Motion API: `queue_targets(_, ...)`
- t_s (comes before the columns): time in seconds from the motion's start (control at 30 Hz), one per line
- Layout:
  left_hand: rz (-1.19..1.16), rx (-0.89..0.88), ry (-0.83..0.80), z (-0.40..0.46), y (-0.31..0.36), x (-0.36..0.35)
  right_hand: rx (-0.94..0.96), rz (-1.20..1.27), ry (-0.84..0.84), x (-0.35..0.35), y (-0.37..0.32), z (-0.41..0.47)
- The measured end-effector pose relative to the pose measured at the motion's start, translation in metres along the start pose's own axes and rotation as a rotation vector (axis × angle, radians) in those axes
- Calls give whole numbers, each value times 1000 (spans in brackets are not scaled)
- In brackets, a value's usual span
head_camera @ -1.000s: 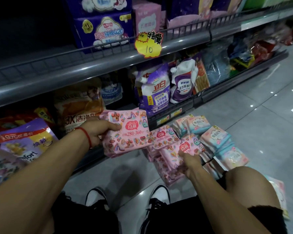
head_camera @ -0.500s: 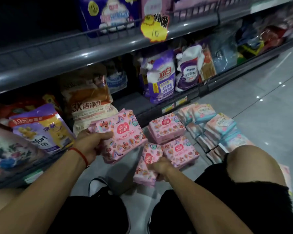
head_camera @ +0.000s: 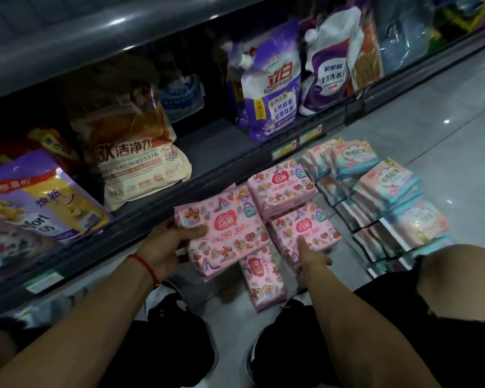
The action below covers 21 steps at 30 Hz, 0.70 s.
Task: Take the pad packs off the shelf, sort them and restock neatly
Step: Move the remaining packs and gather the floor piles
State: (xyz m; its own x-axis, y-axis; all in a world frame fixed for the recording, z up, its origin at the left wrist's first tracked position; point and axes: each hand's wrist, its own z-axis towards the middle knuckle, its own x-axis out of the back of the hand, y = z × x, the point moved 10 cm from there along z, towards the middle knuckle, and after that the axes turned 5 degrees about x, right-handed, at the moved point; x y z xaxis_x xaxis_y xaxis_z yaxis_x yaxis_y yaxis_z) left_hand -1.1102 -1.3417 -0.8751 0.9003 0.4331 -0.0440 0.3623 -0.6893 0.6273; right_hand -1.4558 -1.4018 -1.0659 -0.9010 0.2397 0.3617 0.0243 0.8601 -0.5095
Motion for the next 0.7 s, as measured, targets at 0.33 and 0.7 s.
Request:
queue_targets(0.33,20,3,8,-1,16,-7,-170,399,-314,-20,7,-1)
queue_targets(0.7,-100,-100,25,-48,51,-30,470,156,-205,109,-120,-111)
